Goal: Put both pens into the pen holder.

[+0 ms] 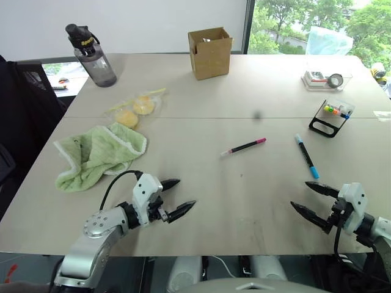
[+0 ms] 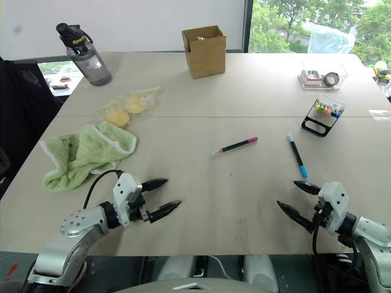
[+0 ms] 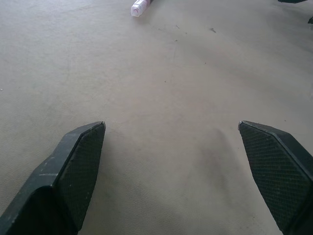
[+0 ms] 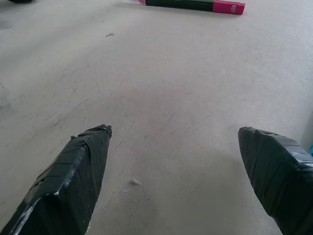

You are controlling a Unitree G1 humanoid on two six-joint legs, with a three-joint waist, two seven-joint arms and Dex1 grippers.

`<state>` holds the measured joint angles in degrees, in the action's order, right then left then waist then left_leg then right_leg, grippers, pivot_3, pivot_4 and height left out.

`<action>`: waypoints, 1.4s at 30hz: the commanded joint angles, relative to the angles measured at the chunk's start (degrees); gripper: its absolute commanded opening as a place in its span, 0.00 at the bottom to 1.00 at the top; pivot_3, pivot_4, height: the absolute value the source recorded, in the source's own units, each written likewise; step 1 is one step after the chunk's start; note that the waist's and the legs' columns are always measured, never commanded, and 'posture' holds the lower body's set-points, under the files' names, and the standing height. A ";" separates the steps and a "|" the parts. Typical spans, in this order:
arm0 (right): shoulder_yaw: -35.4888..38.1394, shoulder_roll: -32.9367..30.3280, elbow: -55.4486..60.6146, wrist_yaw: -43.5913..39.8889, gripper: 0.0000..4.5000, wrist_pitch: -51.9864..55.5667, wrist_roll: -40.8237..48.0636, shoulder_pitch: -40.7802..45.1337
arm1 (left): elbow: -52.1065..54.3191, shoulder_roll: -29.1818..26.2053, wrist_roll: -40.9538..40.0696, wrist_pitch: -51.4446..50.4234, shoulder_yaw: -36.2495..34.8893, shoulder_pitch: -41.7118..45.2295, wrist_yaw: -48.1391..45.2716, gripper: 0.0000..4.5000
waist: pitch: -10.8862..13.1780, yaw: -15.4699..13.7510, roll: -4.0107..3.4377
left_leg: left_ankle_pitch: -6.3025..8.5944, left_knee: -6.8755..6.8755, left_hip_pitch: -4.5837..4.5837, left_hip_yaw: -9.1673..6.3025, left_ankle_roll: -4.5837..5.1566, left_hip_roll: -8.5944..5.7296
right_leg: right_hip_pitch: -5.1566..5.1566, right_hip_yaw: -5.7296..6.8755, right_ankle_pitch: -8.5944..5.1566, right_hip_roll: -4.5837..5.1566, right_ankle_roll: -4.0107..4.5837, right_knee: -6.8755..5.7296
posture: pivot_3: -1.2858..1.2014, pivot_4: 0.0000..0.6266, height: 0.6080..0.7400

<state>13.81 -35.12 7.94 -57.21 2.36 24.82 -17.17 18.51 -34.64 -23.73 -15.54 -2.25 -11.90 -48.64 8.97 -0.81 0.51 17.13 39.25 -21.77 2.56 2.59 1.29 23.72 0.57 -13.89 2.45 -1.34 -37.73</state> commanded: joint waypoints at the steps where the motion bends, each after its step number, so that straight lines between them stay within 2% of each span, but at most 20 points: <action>1: -0.05 -0.47 0.24 -0.33 0.98 0.18 0.50 0.89 | 1.54 0.08 -0.06 1.44 -1.15 -0.22 0.06 1.00 | 0.00 0.00 0.00 | 0.00 0.00 0.00 0.00 0.00 0.00 | 0.00 0.00 0.00 0.00 0.00 0.00 | 0.52 0.24 0.97; 17: -1.14 0.67 0.32 4.87 0.98 -0.21 -3.10 1.33 | -0.53 -0.33 -0.44 2.21 -1.60 1.04 -1.05 1.00 | 0.00 0.00 0.00 | 0.00 0.00 0.00 0.01 0.00 0.00 | 0.00 0.00 0.00 -0.01 0.00 0.00 | 0.52 0.24 0.97; 25: -0.77 1.23 1.20 4.91 0.98 0.03 -1.60 1.10 | -0.62 -0.51 -0.36 2.11 -1.88 1.18 -1.61 1.00 | 0.00 0.01 0.01 | 0.00 0.00 0.00 0.02 0.00 0.00 | 0.00 0.00 0.00 0.00 0.00 0.00 | 0.52 0.24 0.97; 28: 1.00 2.56 2.45 7.47 0.98 1.67 0.94 3.19 | -1.22 -0.42 -1.51 1.52 -2.79 2.58 -1.78 1.00 | 0.01 0.01 0.01 | 0.00 0.00 0.00 0.01 0.01 0.00 | 0.00 0.00 0.00 -0.01 0.00 0.00 | 0.52 0.24 0.97; 32: 2.06 3.73 5.36 12.52 0.98 5.05 2.79 7.70 | -2.57 -1.02 -7.15 -1.12 -5.67 7.12 -4.55 1.00 | 0.01 0.04 0.00 | 0.00 0.02 0.01 0.02 0.01 -0.01 | 0.00 0.00 0.00 -0.02 0.00 -0.05 | 0.52 0.24 0.97; 42: -2.31 5.26 0.25 31.19 0.98 15.65 -11.33 17.26 | -0.23 -9.28 -15.65 -8.30 -8.36 16.69 -13.74 1.00 | 0.08 0.08 0.07 | -0.01 -0.01 -0.09 0.01 -0.02 -0.03 | 0.06 -0.03 0.06 -0.23 -0.10 -0.02 | 0.52 0.24 0.97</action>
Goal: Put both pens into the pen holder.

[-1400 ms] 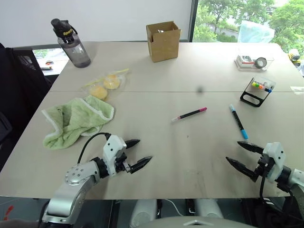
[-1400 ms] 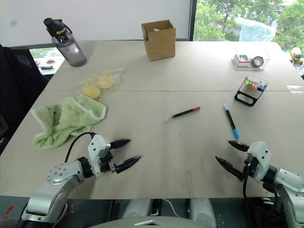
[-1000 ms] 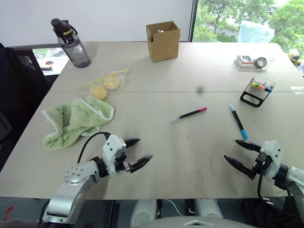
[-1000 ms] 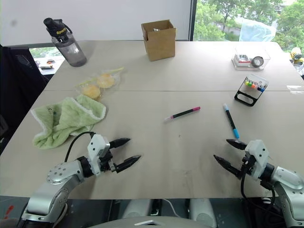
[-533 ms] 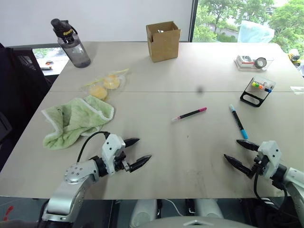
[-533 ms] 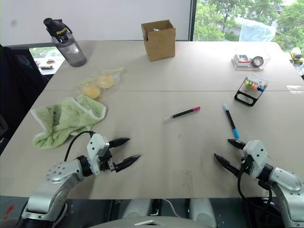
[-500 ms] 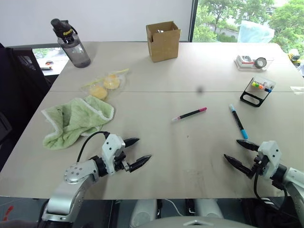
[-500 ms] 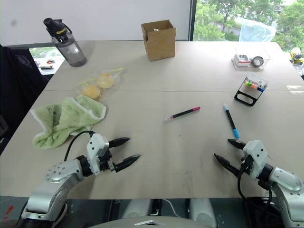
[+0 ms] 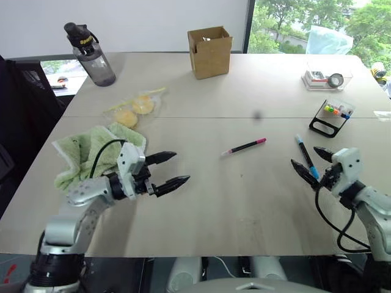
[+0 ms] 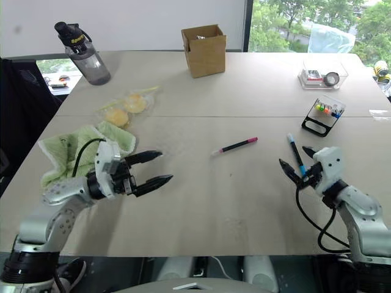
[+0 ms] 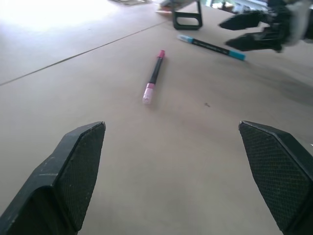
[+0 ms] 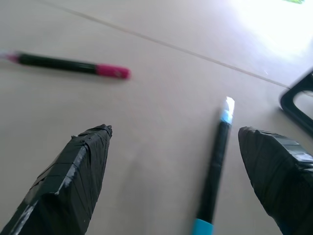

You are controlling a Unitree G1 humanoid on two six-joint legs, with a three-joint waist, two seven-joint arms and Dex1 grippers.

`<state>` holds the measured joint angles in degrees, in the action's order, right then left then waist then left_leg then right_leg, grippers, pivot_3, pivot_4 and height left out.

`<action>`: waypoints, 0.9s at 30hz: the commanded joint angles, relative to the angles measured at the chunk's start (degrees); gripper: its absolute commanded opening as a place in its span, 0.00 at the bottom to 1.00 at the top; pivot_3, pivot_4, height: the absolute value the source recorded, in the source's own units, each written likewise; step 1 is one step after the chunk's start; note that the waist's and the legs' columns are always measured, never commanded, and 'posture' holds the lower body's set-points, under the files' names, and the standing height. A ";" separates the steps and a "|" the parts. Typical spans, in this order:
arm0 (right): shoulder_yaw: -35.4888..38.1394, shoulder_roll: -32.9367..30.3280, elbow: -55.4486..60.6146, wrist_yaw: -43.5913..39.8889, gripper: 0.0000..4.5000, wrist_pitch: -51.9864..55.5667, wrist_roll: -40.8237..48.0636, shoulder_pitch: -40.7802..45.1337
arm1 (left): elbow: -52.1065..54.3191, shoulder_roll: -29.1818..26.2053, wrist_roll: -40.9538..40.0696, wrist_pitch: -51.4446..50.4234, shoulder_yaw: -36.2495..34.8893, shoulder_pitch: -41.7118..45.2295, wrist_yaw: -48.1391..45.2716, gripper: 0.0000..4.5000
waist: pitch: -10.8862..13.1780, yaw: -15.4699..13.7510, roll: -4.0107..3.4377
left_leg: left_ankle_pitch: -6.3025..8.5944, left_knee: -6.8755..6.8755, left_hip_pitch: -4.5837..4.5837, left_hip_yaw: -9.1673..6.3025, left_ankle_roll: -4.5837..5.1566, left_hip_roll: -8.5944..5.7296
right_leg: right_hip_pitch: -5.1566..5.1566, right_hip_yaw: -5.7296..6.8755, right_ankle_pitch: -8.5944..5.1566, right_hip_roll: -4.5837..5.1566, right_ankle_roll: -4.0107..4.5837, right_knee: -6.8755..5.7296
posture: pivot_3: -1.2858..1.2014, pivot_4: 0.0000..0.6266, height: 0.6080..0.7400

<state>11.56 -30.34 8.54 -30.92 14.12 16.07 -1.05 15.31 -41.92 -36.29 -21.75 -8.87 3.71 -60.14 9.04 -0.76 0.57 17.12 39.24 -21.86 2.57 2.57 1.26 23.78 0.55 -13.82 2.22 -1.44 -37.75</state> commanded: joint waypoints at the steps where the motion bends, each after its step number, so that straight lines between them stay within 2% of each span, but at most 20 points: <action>1: -0.52 0.57 -0.30 5.71 0.98 5.59 -3.25 1.27 | 3.35 -2.65 -3.56 -2.69 -1.74 1.41 -2.79 1.00 | 0.02 0.05 -0.01 | 0.00 0.00 -0.01 0.00 0.00 0.00 | 0.00 0.00 0.00 0.00 0.00 0.01 | 0.52 0.24 0.97; 5: -1.91 0.04 0.84 7.30 0.98 14.33 -4.08 1.07 | 4.47 -3.91 -4.72 -4.29 -1.64 2.34 -3.45 1.00 | 0.00 0.06 0.03 | 0.00 0.00 0.03 0.02 0.00 0.01 | 0.00 -0.05 0.00 0.02 0.00 0.00 | 0.52 0.24 0.97; 7: -1.72 -0.01 1.35 7.66 0.87 16.92 -3.82 0.97 | 4.84 -4.03 -4.84 -4.67 -1.52 2.60 -3.53 1.00 | -0.04 0.06 0.09 | 0.00 0.01 0.07 0.02 0.00 0.02 | -0.04 -0.05 -0.02 0.02 0.03 0.00 | 0.52 0.24 0.97; 8: -1.52 0.00 1.56 7.61 0.80 17.47 -3.62 0.85 | 5.04 -4.04 -4.93 -4.88 -1.47 2.67 -3.52 1.00 | -0.05 0.01 0.11 | 0.00 0.01 0.08 0.02 0.00 0.01 | -0.05 -0.05 -0.05 0.02 0.09 0.00 | 0.52 0.24 0.97; 10: -1.43 -0.28 1.98 7.30 0.57 18.15 -3.56 0.40 | 5.37 -4.05 -5.03 -5.19 -1.36 2.70 -3.54 1.00 | -0.08 -0.14 0.17 | 0.00 0.02 0.09 0.00 0.00 0.00 | -0.08 -0.03 -0.05 0.00 0.08 0.00 | 0.52 0.24 0.97; 12: -1.45 -0.56 2.22 7.09 0.44 18.43 -3.65 -0.08 | 5.61 -4.05 -5.07 -5.44 -1.24 2.75 -3.58 1.00 | -0.11 -0.18 0.21 | 0.00 0.04 0.08 0.00 0.01 -0.04 | -0.08 -0.03 -0.05 -0.06 0.08 0.00 | 0.52 0.24 0.97; 16: -1.02 -0.53 2.20 6.94 0.02 18.30 -3.51 -0.42 | 5.59 -3.92 -5.20 -5.75 -0.90 3.37 -3.57 1.00 | -0.16 -0.19 0.29 | 0.01 0.05 0.05 0.00 0.02 -0.06 | -0.08 -0.03 -0.05 -0.05 0.08 0.05 | 0.52 0.24 0.97; 23: -0.36 -0.01 3.14 6.79 0.00 19.33 -1.58 -0.45 | 5.16 -2.63 -4.16 -5.00 0.29 4.41 -2.84 1.00 | -0.17 -0.18 0.32 | 0.01 0.05 0.05 -0.01 0.02 -0.06 | -0.09 -0.03 -0.04 -0.05 0.07 0.05 | 0.52 0.24 0.97; 27: -0.07 1.52 7.65 2.73 0.00 16.94 3.87 -1.08 | 4.87 -1.31 -3.99 -5.02 1.12 5.31 -2.12 1.00 | -0.16 -0.23 0.33 | 0.01 0.04 0.02 -0.04 0.02 -0.06 | -0.08 -0.01 -0.03 -0.06 0.04 0.05 | 0.52 0.24 0.97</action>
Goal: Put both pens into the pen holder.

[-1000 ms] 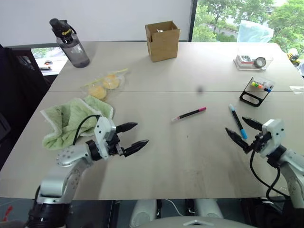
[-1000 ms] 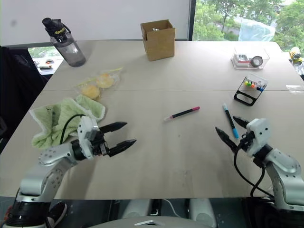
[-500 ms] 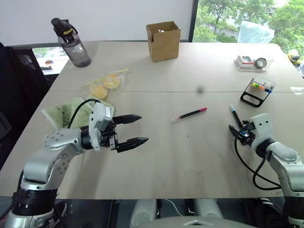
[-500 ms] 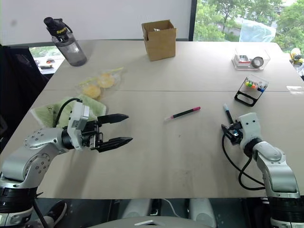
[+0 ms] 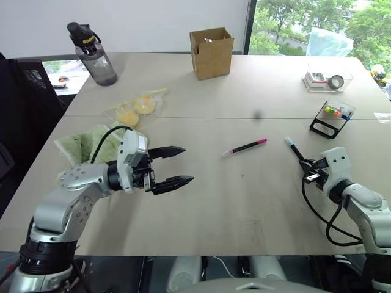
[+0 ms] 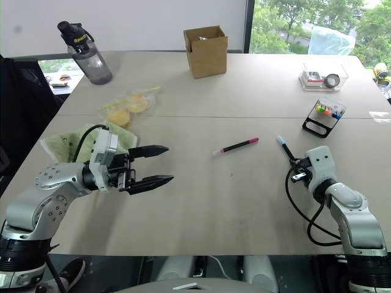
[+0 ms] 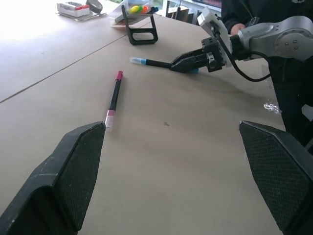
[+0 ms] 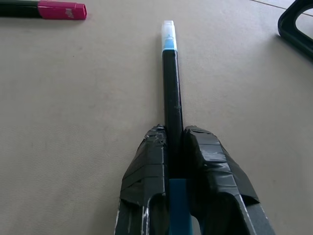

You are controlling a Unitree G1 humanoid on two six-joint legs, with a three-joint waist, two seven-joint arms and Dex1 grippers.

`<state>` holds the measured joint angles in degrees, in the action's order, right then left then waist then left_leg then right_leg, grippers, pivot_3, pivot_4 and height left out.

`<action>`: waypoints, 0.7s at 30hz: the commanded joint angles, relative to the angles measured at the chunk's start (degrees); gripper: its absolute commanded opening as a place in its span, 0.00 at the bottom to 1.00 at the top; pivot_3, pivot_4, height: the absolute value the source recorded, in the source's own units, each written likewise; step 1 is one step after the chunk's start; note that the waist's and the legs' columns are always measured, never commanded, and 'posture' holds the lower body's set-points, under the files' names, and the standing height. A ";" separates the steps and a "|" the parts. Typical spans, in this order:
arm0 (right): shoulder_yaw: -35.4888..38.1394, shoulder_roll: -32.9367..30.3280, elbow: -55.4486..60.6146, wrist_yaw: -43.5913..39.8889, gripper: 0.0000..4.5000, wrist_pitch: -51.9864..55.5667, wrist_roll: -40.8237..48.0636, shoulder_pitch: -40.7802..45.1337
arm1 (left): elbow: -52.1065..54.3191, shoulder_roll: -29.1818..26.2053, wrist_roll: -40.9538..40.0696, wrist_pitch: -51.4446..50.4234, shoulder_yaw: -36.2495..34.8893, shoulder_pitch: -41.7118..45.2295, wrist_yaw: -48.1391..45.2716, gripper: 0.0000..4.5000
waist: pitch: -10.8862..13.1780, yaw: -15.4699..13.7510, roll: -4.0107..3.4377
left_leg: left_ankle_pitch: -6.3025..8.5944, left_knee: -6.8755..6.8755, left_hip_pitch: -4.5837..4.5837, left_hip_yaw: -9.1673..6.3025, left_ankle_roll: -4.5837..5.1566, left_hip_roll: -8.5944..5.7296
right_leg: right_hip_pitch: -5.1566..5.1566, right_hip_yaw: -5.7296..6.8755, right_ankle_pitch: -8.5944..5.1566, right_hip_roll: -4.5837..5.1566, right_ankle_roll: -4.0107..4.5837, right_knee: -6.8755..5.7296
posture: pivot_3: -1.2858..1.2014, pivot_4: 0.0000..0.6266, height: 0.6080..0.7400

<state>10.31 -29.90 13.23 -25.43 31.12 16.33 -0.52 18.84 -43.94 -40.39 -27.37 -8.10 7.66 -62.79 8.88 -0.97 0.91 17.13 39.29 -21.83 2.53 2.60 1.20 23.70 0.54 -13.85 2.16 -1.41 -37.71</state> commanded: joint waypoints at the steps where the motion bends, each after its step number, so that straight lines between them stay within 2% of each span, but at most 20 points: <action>1: 1.05 1.60 5.04 -5.75 0.00 -1.45 6.46 -2.08 | 1.34 1.55 -0.42 0.42 0.65 1.83 0.71 1.00 | 0.00 0.04 0.00 | 0.00 0.00 -0.01 -0.04 0.00 0.00 | 0.00 0.03 0.03 -0.01 -0.05 0.00 | 0.52 0.24 0.97; 5: -0.18 3.26 11.07 -13.08 0.00 -4.67 13.16 -3.62 | 0.21 7.51 -3.39 -1.29 1.10 5.17 4.63 1.00 | 0.13 0.43 -0.13 | 0.00 -0.04 -0.02 -0.03 0.00 0.06 | 0.04 0.00 0.08 -0.07 -0.15 -0.01 | 0.52 0.24 0.97; 7: -1.41 5.22 13.91 -14.38 0.00 -4.39 16.90 -3.36 | -1.36 14.14 -6.93 -3.34 1.67 7.69 9.21 1.00 | 0.14 0.34 -0.13 | 0.00 -0.02 -0.01 -0.01 0.00 0.07 | 0.04 -0.02 0.09 -0.11 -0.16 -0.02 | 0.52 0.24 0.97; 12: -4.66 8.10 18.11 -14.46 0.00 -3.26 21.51 -0.23 | -3.18 25.74 -13.85 -8.35 2.16 10.93 17.19 1.00 | 0.17 0.37 -0.04 | 0.00 0.06 -0.01 -0.03 0.00 0.05 | 0.02 -0.02 0.10 -0.10 -0.17 -0.08 | 0.52 0.24 0.97; 16: -6.64 9.58 20.62 -13.29 0.00 -1.69 25.11 3.11 | -4.45 31.03 -19.13 -11.69 1.76 12.81 20.77 1.00 | 0.18 0.39 -0.03 | 0.00 0.06 -0.01 -0.07 -0.01 0.05 | 0.03 0.00 0.10 -0.11 -0.16 -0.11 | 0.52 0.24 0.97; 19: -7.10 9.77 21.68 -12.46 0.00 -0.48 27.64 5.01 | -5.43 32.93 -21.01 -13.09 1.62 13.61 22.06 1.00 | 0.18 0.34 -0.03 | -0.01 0.06 -0.01 -0.10 -0.02 0.04 | 0.03 0.02 0.11 -0.14 -0.16 -0.12 | 0.52 0.24 0.97; 20: -7.26 9.62 21.85 -12.45 0.00 -0.24 28.26 5.40 | -5.39 32.99 -20.87 -13.34 2.13 13.58 21.70 0.88 | 0.18 0.35 -0.03 | -0.01 0.06 -0.01 -0.10 -0.02 0.04 | 0.03 0.02 0.11 -0.14 -0.16 -0.12 | 0.52 0.24 0.97; 21: -7.37 9.49 22.06 -12.41 0.00 0.08 28.90 5.69 | -5.36 33.07 -20.82 -13.49 2.48 13.54 21.51 0.84 | 0.18 0.35 -0.03 | -0.01 0.06 -0.02 -0.10 -0.02 0.03 | 0.03 0.02 0.11 -0.14 -0.16 -0.11 | 0.52 0.24 0.97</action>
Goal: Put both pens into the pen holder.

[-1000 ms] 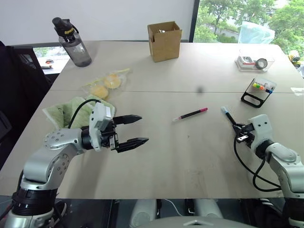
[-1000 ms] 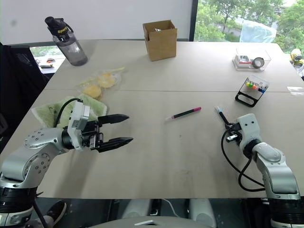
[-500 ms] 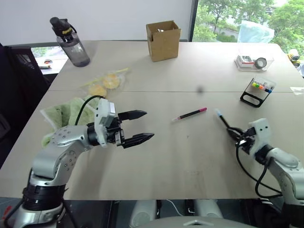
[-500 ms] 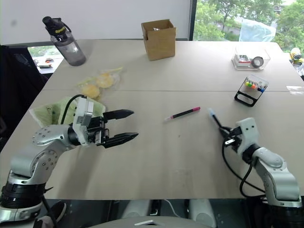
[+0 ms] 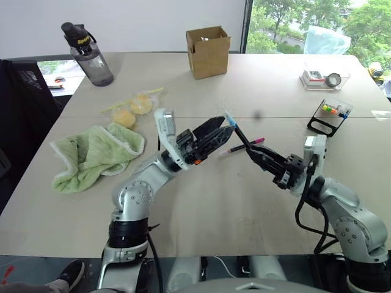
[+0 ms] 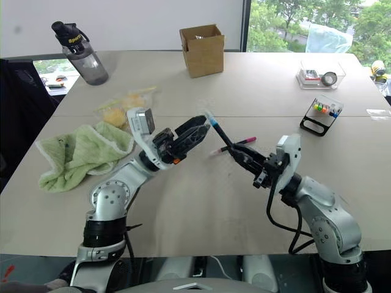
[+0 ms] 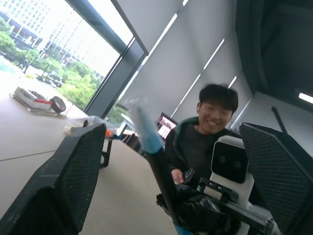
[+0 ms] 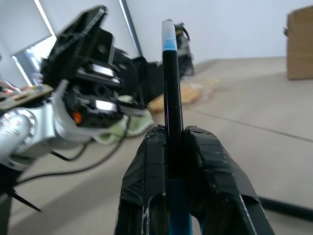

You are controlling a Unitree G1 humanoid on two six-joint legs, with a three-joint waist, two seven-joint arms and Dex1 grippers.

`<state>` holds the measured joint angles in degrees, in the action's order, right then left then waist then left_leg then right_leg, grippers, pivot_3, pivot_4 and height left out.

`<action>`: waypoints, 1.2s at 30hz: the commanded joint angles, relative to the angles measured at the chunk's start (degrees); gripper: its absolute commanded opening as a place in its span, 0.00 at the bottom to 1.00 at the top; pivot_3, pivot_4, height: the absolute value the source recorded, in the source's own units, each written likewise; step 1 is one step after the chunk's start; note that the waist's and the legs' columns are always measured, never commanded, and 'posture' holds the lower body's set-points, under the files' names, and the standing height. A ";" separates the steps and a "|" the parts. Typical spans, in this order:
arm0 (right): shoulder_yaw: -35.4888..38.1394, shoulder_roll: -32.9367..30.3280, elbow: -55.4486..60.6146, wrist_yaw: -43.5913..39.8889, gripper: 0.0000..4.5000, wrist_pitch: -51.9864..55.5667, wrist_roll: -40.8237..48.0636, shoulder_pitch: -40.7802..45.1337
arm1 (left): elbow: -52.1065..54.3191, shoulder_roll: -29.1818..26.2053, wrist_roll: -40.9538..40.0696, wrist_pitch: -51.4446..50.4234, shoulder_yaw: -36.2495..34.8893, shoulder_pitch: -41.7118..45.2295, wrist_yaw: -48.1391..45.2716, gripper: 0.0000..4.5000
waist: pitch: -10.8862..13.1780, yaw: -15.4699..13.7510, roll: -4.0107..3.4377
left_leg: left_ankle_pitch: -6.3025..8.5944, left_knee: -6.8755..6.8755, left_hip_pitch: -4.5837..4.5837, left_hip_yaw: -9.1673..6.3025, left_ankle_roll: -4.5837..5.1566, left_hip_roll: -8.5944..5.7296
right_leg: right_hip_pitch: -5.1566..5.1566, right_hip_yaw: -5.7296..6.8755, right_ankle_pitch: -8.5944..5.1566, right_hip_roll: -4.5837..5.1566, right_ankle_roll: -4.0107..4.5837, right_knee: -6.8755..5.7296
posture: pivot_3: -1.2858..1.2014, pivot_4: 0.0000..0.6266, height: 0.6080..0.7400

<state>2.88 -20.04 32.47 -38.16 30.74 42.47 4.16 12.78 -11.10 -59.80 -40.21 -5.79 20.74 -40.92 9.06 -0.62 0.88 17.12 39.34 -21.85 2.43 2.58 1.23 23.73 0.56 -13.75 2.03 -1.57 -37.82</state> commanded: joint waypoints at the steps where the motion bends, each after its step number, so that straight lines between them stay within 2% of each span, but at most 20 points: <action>1: -0.04 -0.47 3.13 0.41 0.00 0.85 3.43 1.26 | 0.66 0.57 -1.71 -0.75 0.19 0.45 -0.40 0.72 | 0.00 0.00 0.00 | 0.00 0.00 -0.01 0.00 0.00 0.00 | 0.00 0.01 0.00 -0.01 0.00 0.01 | 0.52 0.24 0.97; 7: -0.42 -1.99 3.66 0.57 0.00 2.49 5.61 1.64 | 0.29 1.31 -3.46 -0.83 -0.53 1.53 -1.06 0.08 | 0.00 -0.01 0.00 | 0.00 0.00 -0.01 -0.01 0.00 -0.01 | 0.00 0.01 -0.01 -0.02 0.01 0.02 | 0.52 0.24 0.97; 8: -0.47 -2.37 3.63 0.50 0.00 2.68 5.88 1.55 | 0.25 1.16 -3.50 -0.86 -0.50 1.67 -1.20 0.01 | 0.00 -0.01 0.01 | 0.00 0.00 -0.01 -0.01 0.00 -0.02 | 0.00 0.01 -0.01 -0.02 0.01 0.02 | 0.52 0.24 0.97; 11: -0.83 -4.59 3.26 -0.12 0.00 4.50 6.73 1.24 | 0.17 0.32 -2.97 -0.94 -0.31 2.11 -1.86 0.01 | 0.00 0.00 0.01 | 0.00 0.00 -0.01 0.00 0.00 -0.02 | 0.00 0.00 -0.01 -0.03 0.01 0.02 | 0.52 0.24 0.97; 12: -1.02 -5.77 2.63 0.28 0.23 5.94 6.69 1.55 | 0.15 -0.30 -2.34 -0.90 -0.08 2.32 -2.48 0.00 | 0.00 -0.01 0.01 | 0.00 0.00 -0.01 0.00 0.00 -0.02 | 0.00 0.00 -0.01 -0.03 0.01 0.02 | 0.52 0.24 0.97; 14: -1.21 -7.41 1.91 0.63 0.40 7.70 7.10 1.99 | 0.13 -1.50 -1.12 -0.75 0.57 2.65 -3.66 0.00 | 0.02 -0.01 0.03 | 0.00 0.00 -0.02 -0.01 0.00 -0.02 | 0.00 0.01 -0.01 -0.04 0.01 0.02 | 0.52 0.24 0.97; 19: -1.97 -12.98 0.45 -0.17 0.93 14.25 8.44 3.80 | -0.29 -8.75 9.26 3.71 6.89 4.41 -12.86 0.00 | 0.03 -0.01 0.02 | 0.00 -0.01 -0.01 0.02 0.01 -0.04 | 0.01 0.00 -0.02 -0.08 0.03 0.04 | 0.52 0.24 0.97; 23: -2.07 -17.08 -1.36 2.21 0.93 23.56 11.35 9.67 | -2.38 -15.20 20.61 10.51 14.01 7.53 -21.85 0.00 | 0.06 0.01 0.03 | 0.00 -0.02 -0.04 0.02 0.01 -0.04 | 0.01 0.01 -0.02 -0.07 0.04 0.10 | 0.52 0.24 0.97; 29: -3.75 -15.39 -3.01 8.35 0.93 34.97 15.20 17.55 | -4.83 -16.44 26.21 14.51 17.69 11.55 -26.76 0.00 | 0.09 -0.05 0.07 | 0.01 -0.03 -0.14 -0.03 0.02 0.00 | 0.06 0.04 -0.02 -0.05 0.04 0.15 | 0.52 0.24 0.97; 33: -3.84 -11.93 -3.56 11.96 0.66 38.44 16.66 20.03 | -5.57 -15.39 27.91 15.46 18.55 12.75 -27.67 0.00 | 0.09 -0.04 0.07 | 0.01 -0.03 -0.39 -0.09 0.02 0.00 | 0.28 0.08 -0.01 -0.02 0.02 0.18 | 0.52 0.24 0.97; 35: -3.22 -11.06 -3.56 12.98 0.42 39.16 16.96 20.36 | -5.72 -15.21 28.36 15.66 18.52 12.73 -28.18 0.00 | 0.09 -0.05 0.07 | -0.01 0.05 -0.72 -0.12 0.01 -0.01 | 0.56 0.12 0.01 0.00 0.01 0.13 | 0.52 0.24 0.97; 36: -2.86 -10.70 -3.51 13.36 0.35 39.45 17.31 20.50 | -5.74 -15.15 28.43 15.71 18.39 12.65 -28.35 0.00 | 0.09 -0.05 0.07 | -0.01 0.08 -0.80 -0.15 0.00 -0.01 | 0.61 0.15 0.01 0.00 0.00 0.13 | 0.52 0.24 0.97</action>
<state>-1.49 -31.07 28.18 -25.61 69.67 58.20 23.84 6.10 -26.44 -31.47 -25.62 12.77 32.98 -68.51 9.15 -0.67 0.94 17.10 39.43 -22.70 2.27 2.57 1.23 24.38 0.72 -13.74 2.04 -1.56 -37.68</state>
